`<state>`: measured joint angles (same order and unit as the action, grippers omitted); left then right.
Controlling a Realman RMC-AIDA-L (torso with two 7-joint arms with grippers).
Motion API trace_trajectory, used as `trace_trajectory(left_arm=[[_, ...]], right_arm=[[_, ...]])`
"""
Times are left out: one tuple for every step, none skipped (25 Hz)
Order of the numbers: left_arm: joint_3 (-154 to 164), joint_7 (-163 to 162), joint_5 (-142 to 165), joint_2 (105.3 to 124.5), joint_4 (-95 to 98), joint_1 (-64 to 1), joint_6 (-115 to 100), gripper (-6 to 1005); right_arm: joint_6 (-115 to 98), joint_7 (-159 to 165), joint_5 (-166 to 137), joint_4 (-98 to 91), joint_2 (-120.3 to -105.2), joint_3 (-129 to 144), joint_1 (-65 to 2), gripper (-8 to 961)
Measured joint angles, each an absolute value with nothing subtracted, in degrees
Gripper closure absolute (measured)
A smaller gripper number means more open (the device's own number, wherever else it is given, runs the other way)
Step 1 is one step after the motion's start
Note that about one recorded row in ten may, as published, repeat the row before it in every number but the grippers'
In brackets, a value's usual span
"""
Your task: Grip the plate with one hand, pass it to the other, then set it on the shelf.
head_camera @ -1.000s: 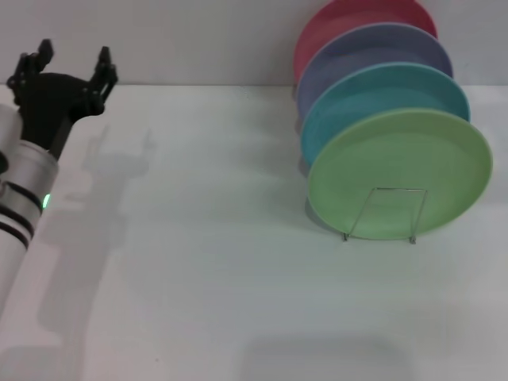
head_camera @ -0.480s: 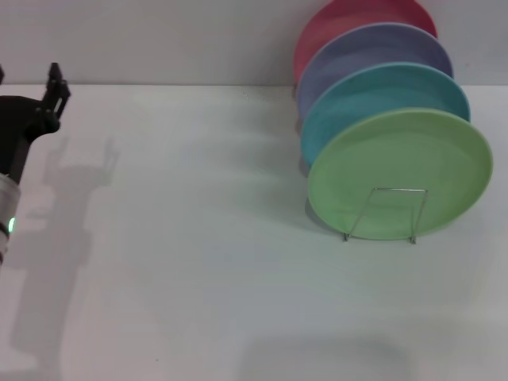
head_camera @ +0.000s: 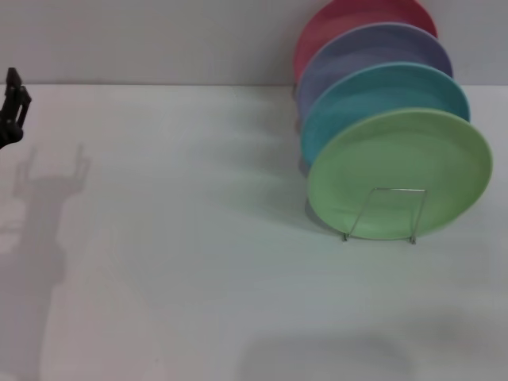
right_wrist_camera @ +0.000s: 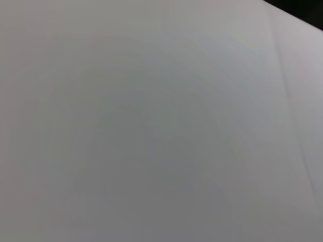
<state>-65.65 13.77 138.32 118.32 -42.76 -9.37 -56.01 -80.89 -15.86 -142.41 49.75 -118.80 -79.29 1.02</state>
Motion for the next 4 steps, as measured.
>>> trace_trajectory(left_arm=[[-65.65,13.77,138.32,118.32,-42.76,-9.37,-56.01,231],[-65.75,13.72,138.29,118.32,-42.39,-9.5,-56.15,231],[-65.85,13.69,138.25,118.31,-42.1,-9.69,-56.18,231],[-65.9,13.67,138.22,118.31,-41.92,-9.81,-56.18,231]], right_arm=[[-80.89,-15.86,-142.41,49.75,-118.8,-79.29,1.02,371],[-85.08,-9.36,-142.6,43.98,-118.54,-79.57,-0.73,371],[-89.4,-2.81,-142.7,36.74,-118.18,-80.15,-3.11,371],[-93.24,3.46,-142.67,29.64,-117.95,-81.11,-5.87,371]])
